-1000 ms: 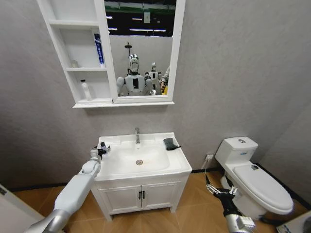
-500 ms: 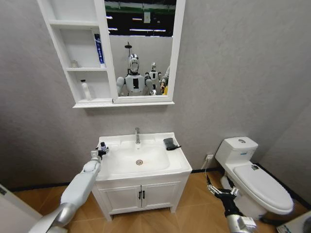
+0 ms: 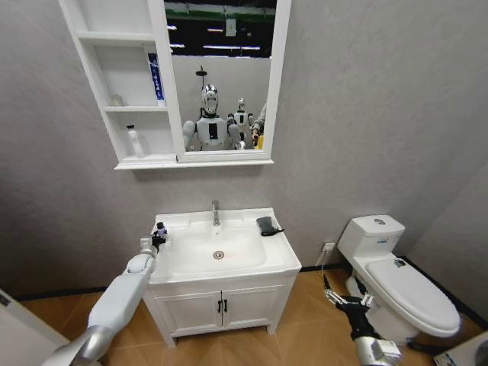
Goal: Move facial cleanser and shampoo from washbasin to cabinet, then wipe washbasin with towel.
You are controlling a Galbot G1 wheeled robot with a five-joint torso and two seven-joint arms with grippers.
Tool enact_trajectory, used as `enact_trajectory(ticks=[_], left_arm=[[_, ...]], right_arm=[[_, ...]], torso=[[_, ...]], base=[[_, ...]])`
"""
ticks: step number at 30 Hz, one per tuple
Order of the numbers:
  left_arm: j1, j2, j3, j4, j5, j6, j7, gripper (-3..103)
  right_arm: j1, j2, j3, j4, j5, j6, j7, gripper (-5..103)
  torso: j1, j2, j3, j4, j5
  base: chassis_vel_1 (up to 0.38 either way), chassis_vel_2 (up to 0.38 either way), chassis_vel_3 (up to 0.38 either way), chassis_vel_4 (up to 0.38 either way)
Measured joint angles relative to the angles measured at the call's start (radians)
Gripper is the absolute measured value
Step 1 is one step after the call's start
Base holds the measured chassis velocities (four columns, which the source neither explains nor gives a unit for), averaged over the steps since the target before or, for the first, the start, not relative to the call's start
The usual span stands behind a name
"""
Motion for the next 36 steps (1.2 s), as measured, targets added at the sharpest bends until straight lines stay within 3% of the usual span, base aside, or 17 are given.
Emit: enact_trajectory(ticks=[2,4,5,8,9,12,13,15,16,17,18,19,21,24,26,31,36], left_arm=[[0.007,0.027,0.002,-0.058,-0.010,0.013,-0.011,42],[0.017,0.097,0.005,-0.205,-0.040,0.053,-0.053,42],[0.017,0.097,0.005,-0.205,-0.040,0.053,-0.053,42],[0.017,0.249,0.004,-0.439,-0.146,0.131,-0.144,42],[0.017,0.249,0.004,-0.439,-0.146,0.131,-0.144,42],[-0.031,0.353,0.003,-0.584,-0.269,0.235,-0.237,42],[-0.031,0.353,0.003,-0.584,-0.269,0.235,-0.237,42],[-0.118,0.412,0.022,-0.676,-0.402,0.372,-0.304,42],[-0.118,0.412,0.022,-0.676,-0.402,0.372,-0.304,42],[-0.178,0.433,0.040,-0.697,-0.464,0.439,-0.322,42],[-0.248,0.448,0.062,-0.702,-0.527,0.496,-0.338,42],[-0.248,0.448,0.062,-0.702,-0.527,0.496,-0.338,42],[-0.416,0.461,0.137,-0.663,-0.655,0.593,-0.364,42],[-0.490,0.460,0.180,-0.630,-0.691,0.618,-0.370,42],[-0.636,0.435,0.268,-0.550,-0.747,0.646,-0.394,42],[-0.805,0.342,0.415,-0.413,-0.742,0.647,-0.415,42],[-0.856,0.265,0.468,-0.312,-0.703,0.641,-0.422,42]], right_arm=[[0.001,-0.001,0.000,0.004,-0.002,-0.004,0.004,100],[0.002,0.000,0.000,0.012,-0.005,-0.009,0.007,100],[0.002,0.000,0.000,0.012,-0.005,-0.009,0.007,100],[-0.001,0.009,-0.002,0.024,-0.006,-0.010,0.008,100],[-0.001,0.009,-0.002,0.024,-0.006,-0.010,0.008,100],[-0.002,0.012,-0.004,0.031,-0.009,-0.010,0.005,100],[-0.002,0.012,-0.004,0.031,-0.009,-0.010,0.005,100],[-0.003,0.012,-0.010,0.035,-0.015,-0.009,-0.003,100],[-0.003,0.012,-0.010,0.035,-0.015,-0.009,-0.003,100],[-0.004,0.014,-0.012,0.036,-0.019,-0.008,-0.007,100],[-0.005,0.016,-0.012,0.036,-0.020,-0.007,-0.009,100],[-0.005,0.016,-0.012,0.036,-0.020,-0.007,-0.009,100],[-0.007,0.020,-0.010,0.037,-0.018,0.000,-0.016,100],[-0.008,0.020,-0.006,0.035,-0.016,0.006,-0.020,100],[-0.011,0.021,0.002,0.027,-0.007,0.016,-0.028,100],[-0.017,0.026,0.006,0.005,0.000,0.033,-0.038,100],[-0.019,0.026,0.008,-0.005,0.003,0.040,-0.042,100]], torso=[[0.000,0.000,0.000,-0.0001,0.0000],[0.000,0.000,0.000,0.0000,0.0000],[0.000,0.000,0.000,0.0000,0.0000],[0.000,0.000,0.000,0.0002,0.0005],[0.000,0.000,0.000,0.0002,0.0005],[0.000,0.000,0.000,0.0003,0.0002],[0.000,0.000,0.000,0.0003,0.0002],[0.000,0.000,0.000,0.0002,0.0004],[0.000,0.000,0.000,0.0002,0.0004],[0.000,0.000,0.000,0.0001,0.0000],[0.000,0.000,0.000,-0.0003,0.0004],[0.000,0.000,0.000,-0.0003,0.0004],[0.000,0.000,0.000,-0.0003,0.0004],[0.000,0.000,0.000,-0.0002,0.0000],[0.000,0.000,0.000,0.0002,0.0003],[0.000,0.000,0.000,-0.0005,0.0004],[0.000,0.000,0.000,-0.0005,0.0005]], base=[[0.000,0.000,0.000,0.000],[0.000,0.000,0.000,0.000],[0.000,0.000,0.000,0.000],[0.000,0.000,0.000,0.000],[0.000,0.000,0.000,0.000],[0.000,0.000,0.000,0.000],[0.000,0.000,0.000,0.000],[0.000,0.000,0.000,0.000],[0.000,0.000,0.000,0.000],[0.000,0.000,0.000,0.000],[0.000,0.000,0.000,0.000],[0.000,0.000,0.000,0.000],[0.000,0.000,0.000,0.000],[0.000,0.000,0.000,0.000],[0.000,0.000,0.000,0.000],[0.000,0.000,0.000,0.000],[0.000,0.000,0.000,0.000]])
